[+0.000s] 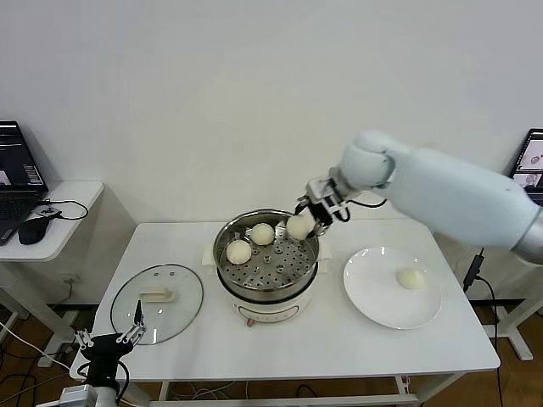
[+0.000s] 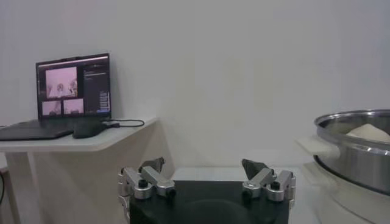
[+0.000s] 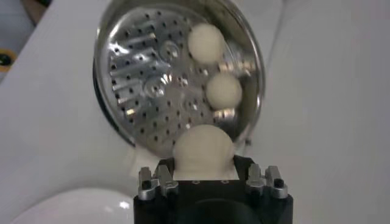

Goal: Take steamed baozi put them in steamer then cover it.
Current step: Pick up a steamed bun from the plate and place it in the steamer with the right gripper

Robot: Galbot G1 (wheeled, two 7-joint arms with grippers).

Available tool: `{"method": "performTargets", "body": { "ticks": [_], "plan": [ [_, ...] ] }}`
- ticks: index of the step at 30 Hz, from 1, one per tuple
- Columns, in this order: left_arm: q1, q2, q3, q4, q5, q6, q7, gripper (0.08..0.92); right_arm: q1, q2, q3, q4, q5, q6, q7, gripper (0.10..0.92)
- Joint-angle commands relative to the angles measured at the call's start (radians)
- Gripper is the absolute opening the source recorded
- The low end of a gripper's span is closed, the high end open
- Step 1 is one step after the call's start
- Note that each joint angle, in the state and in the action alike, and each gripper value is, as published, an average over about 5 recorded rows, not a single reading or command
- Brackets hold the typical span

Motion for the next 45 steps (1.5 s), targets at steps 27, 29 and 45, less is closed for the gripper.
{"method": "performTargets", "body": {
  "ticks": [27,29,45],
  "plan": [
    [-0.006,-0.015,-0.005,0.01,-0.003,-0.016,-0.002,0.823,-0.028,0.282,-0.183,-0.137,-0.172,0.373,-0.019,0.632],
    [-0.007,-0.015,-0.004,0.012,-0.003,-0.016,-0.002,0.823,-0.029,0.278,-0.185,-0.132,-0.169,0.373,-0.027,0.635],
    [-0.008,-0.017,0.002,0.011,0.0,-0.018,-0.001,0.823,0.013,0.203,-0.151,-0.082,-0.097,0.333,-0.02,0.817]
  ]
}}
